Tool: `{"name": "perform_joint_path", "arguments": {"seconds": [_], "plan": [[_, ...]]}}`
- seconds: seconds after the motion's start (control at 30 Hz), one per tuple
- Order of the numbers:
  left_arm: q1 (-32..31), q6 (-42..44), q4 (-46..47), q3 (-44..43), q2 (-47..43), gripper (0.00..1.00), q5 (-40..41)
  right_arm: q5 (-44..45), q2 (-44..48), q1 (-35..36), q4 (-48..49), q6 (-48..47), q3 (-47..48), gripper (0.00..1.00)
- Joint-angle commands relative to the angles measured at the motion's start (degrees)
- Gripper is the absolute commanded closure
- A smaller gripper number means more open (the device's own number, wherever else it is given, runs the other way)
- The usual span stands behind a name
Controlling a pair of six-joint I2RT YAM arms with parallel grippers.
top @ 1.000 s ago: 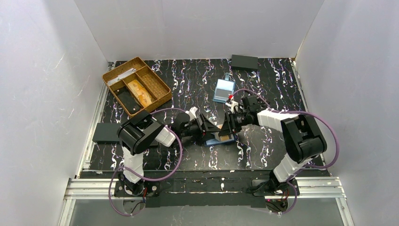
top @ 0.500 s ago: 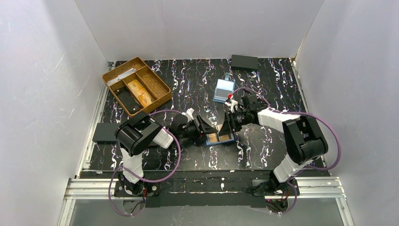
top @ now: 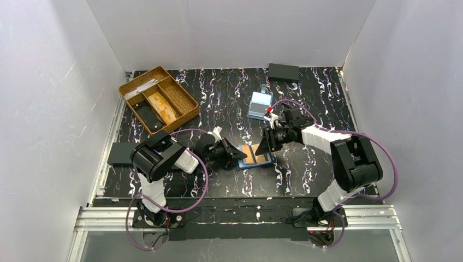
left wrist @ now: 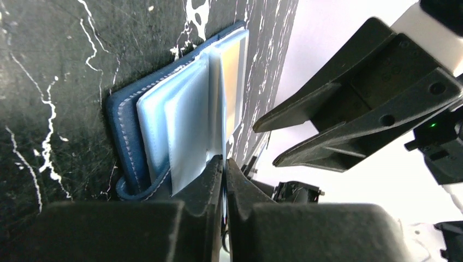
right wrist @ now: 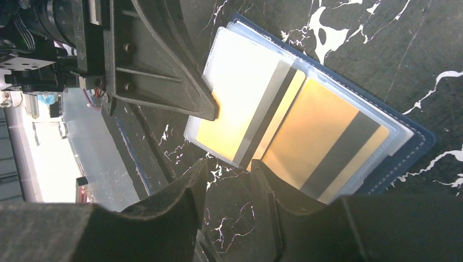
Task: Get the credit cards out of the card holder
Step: Remove the credit card from the card holder.
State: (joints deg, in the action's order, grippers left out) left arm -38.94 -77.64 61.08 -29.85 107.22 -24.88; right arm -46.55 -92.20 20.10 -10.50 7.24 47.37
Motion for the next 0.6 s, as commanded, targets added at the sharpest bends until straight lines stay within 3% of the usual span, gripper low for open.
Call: {"name": "perform_joint_path", "arguments": {"seconds": [0.0, 0.33, 0.57], "plan": [[0.3, 1.0, 1.1, -0.4, -0.9, 1.0, -0.8, -2.1, 1.9, -0.1, 0.2, -1.4, 0.7, 0.56], [1.7, 3.6, 14.0, 0.1, -2.1, 1.0, -5.5, -13.6, 6.5, -4.4, 5.8, 1.0, -1.3, 0.5], [1.7, 8.4, 19.9, -1.2, -4.2, 1.0, -8.4, -11.7, 8.4, -7.1, 8.1, 6.2, -2.3, 0.48]]}}
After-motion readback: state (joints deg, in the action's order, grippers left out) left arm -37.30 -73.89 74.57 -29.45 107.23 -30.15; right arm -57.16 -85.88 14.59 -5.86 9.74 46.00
